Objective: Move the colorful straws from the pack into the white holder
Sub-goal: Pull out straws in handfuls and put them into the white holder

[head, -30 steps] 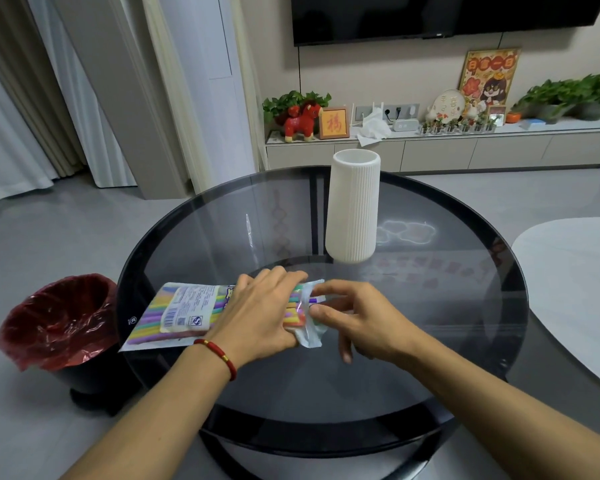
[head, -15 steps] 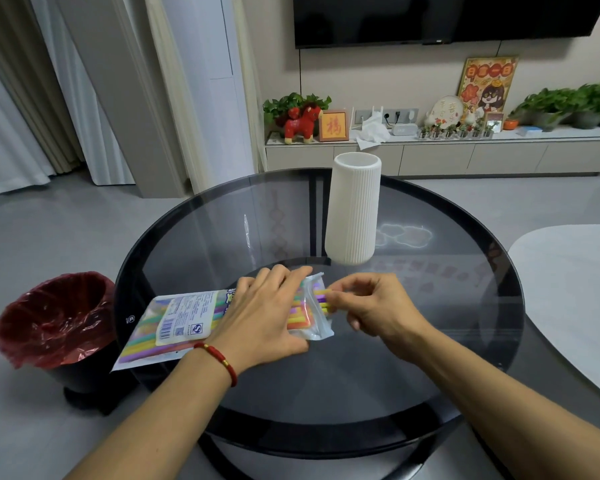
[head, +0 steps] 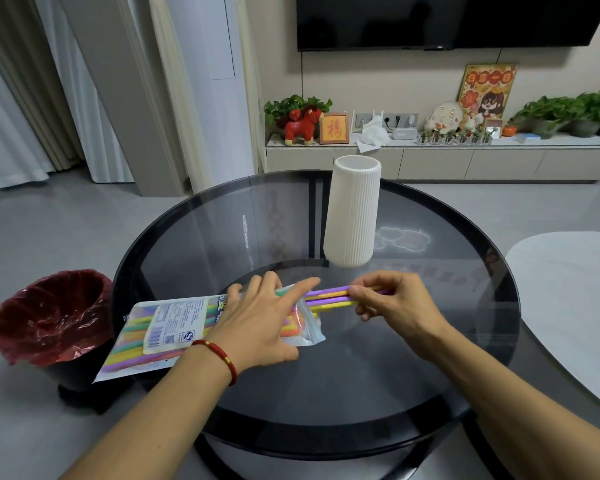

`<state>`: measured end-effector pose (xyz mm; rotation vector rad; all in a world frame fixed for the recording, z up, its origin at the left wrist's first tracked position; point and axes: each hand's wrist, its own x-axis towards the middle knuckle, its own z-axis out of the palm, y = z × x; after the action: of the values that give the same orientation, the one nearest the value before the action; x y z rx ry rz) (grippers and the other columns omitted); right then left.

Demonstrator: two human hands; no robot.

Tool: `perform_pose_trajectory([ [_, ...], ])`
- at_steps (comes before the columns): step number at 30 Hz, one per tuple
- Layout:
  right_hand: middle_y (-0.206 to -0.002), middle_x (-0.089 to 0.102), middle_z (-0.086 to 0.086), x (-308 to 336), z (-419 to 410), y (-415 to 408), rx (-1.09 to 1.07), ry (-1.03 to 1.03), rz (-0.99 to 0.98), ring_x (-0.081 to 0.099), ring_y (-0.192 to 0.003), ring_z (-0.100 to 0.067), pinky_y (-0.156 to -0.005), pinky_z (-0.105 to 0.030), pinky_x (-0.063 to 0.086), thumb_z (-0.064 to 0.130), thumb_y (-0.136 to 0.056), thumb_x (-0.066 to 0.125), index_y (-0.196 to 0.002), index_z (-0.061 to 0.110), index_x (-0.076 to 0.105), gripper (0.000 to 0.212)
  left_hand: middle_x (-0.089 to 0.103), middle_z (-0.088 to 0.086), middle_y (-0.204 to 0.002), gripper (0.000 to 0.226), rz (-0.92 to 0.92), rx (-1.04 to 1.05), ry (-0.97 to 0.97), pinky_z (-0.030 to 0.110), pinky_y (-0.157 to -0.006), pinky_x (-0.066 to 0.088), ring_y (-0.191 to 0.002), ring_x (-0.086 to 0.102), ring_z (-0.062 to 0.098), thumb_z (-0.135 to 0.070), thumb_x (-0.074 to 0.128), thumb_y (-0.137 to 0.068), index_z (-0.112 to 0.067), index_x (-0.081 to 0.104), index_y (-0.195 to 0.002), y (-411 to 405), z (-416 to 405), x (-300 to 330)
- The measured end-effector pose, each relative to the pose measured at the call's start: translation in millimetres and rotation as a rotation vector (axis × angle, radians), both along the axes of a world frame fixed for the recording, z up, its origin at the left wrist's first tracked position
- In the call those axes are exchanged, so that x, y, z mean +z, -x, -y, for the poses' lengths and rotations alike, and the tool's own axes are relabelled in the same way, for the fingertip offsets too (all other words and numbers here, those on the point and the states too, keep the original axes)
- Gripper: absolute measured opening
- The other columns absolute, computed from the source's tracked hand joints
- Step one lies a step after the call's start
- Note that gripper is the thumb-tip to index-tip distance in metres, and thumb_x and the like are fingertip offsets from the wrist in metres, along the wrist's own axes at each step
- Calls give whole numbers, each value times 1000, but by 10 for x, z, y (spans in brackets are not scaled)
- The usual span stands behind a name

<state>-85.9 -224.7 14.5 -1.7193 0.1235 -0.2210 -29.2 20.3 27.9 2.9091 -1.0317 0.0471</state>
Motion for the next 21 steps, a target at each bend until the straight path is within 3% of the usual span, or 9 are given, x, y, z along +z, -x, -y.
perform_pose_trajectory([
  [2, -72, 77, -18, 23, 66, 24, 23, 20, 4, 70, -62, -25, -62, -29, 63, 12, -89, 82, -85, 9, 84, 5, 34, -1, -133, 101, -60, 14, 28, 61, -110, 25, -124, 38, 23, -75, 64, -65, -60, 3, -143, 21, -8, -12],
  [5, -73, 78, -19, 78, 109, 58, 35, 129, 40, 73, -63, -24, -65, -31, 65, 18, -84, 83, -90, 8, 84, 11, 35, -4, -143, 79, -128, 76, 149, 66, -114, 16, -133, 37, 24, -93, 40, -66, -57, 26, -136, 41, 60, 19],
  [8, -75, 79, -17, 210, 222, 123, -8, 157, 71, 74, -66, -27, -68, -32, 66, 26, -78, 83, -92, 8, 84, 23, 44, -5, -131, 52, -54, 122, 139, 61, -111, 25, -122, 46, 23, -77, 36, -81, -45, 42, -121, 20, 128, 20],
  [10, -76, 80, -15, 302, 324, 190, -21, 168, 93, 75, -67, -29, -70, -34, 66, 27, -78, 82, -92, 12, 84, 21, 46, -5, -125, 41, -24, 102, 98, 58, -108, 29, -116, 48, 24, -65, 41, -85, -41, 42, -118, 19, 162, -20],
  [14, -79, 81, -8, 419, 392, 303, 0, 232, 145, 77, -67, -24, -70, -36, 68, 32, -77, 82, -92, 22, 85, 18, 47, -2, -122, 23, -61, 74, 65, 60, -108, 28, -112, 47, 24, -54, 33, -99, -35, 42, -109, 23, 252, -70],
  [16, -95, 81, -2, 440, 364, 303, -63, 335, 192, 78, -73, -21, -68, -39, 68, 37, -80, 82, -110, 20, 80, 35, 47, -1, -121, 23, -48, 72, 45, 58, -108, 30, -110, 48, 25, -48, 31, -102, -31, 42, -111, 15, 277, -72],
  [18, -123, 66, 4, 444, 353, 284, -277, 477, 250, 75, -79, -17, -62, -36, 65, 43, -88, 79, -133, 23, 62, 52, 48, 1, -120, 25, -30, 93, 54, 55, -106, 33, -108, 49, 25, -46, 30, -104, -28, 43, -114, 9, 282, -56],
  [19, -127, 61, 4, 447, 324, 284, -404, 480, 266, 73, -77, -16, -58, -35, 63, 49, -91, 75, -135, 26, 55, 54, 49, 1, -119, 26, -18, 113, 60, 54, -105, 34, -107, 50, 25, -46, 29, -104, -27, 43, -114, 9, 282, -37],
  [21, -111, 66, -8, 433, 177, 282, -476, 235, 235, 67, -65, -21, -46, -33, 55, 62, -84, 68, -115, 26, 55, 49, 51, 1, -115, 28, 9, 160, 90, 51, -101, 37, -105, 51, 25, -46, 27, -104, -25, 43, -112, 15, 287, 21],
])
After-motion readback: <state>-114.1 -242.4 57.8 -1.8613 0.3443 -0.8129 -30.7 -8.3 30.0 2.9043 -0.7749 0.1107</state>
